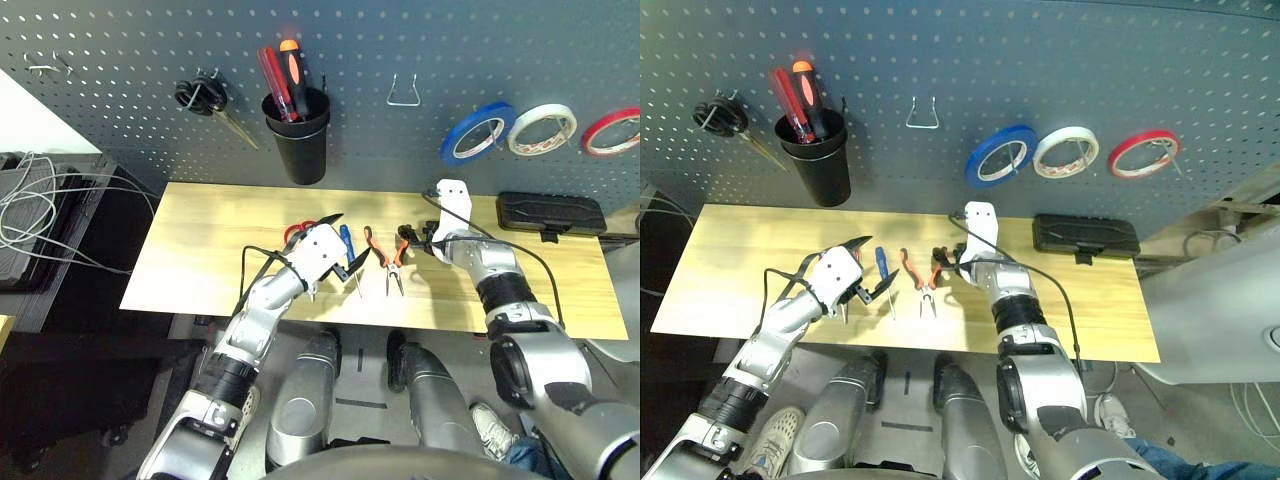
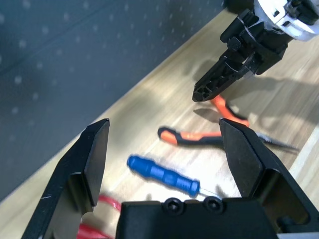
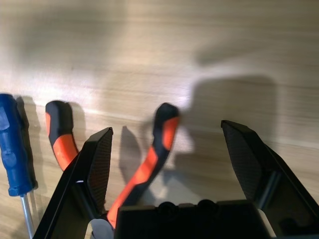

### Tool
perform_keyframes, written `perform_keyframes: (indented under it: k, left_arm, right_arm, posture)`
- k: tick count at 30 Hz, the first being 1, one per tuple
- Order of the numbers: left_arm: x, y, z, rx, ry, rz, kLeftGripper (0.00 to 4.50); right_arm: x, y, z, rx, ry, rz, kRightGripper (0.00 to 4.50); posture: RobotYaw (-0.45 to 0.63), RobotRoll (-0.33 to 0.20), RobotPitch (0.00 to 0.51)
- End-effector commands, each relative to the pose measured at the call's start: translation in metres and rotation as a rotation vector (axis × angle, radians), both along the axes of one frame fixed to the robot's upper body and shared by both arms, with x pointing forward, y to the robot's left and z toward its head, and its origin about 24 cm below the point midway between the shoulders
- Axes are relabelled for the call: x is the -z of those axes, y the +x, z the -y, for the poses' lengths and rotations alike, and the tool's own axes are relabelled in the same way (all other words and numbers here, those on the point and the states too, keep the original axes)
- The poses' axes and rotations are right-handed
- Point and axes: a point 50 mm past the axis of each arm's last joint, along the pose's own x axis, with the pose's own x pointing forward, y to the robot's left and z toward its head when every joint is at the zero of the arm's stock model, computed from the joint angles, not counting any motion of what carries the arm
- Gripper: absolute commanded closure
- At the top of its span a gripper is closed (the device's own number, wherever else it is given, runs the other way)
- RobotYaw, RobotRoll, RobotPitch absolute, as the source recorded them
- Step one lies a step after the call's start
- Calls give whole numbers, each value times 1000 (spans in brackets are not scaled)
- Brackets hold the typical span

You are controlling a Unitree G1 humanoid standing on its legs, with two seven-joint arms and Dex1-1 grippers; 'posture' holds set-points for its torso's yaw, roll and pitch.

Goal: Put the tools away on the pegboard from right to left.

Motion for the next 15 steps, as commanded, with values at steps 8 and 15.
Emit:
perform_keyframes:
  k: [8, 15]
  left_arm:
    - [5, -1, -8, -47, 11, -25, 0]
    - [2, 8, -13, -51, 22, 0, 0]
  right_arm:
    - [8, -4, -6, 21, -28, -136, 2370]
    - [-9, -6, -6, 17, 18, -71, 4211]
  posture:
    - [283, 0, 322]
    - [251, 0, 268]
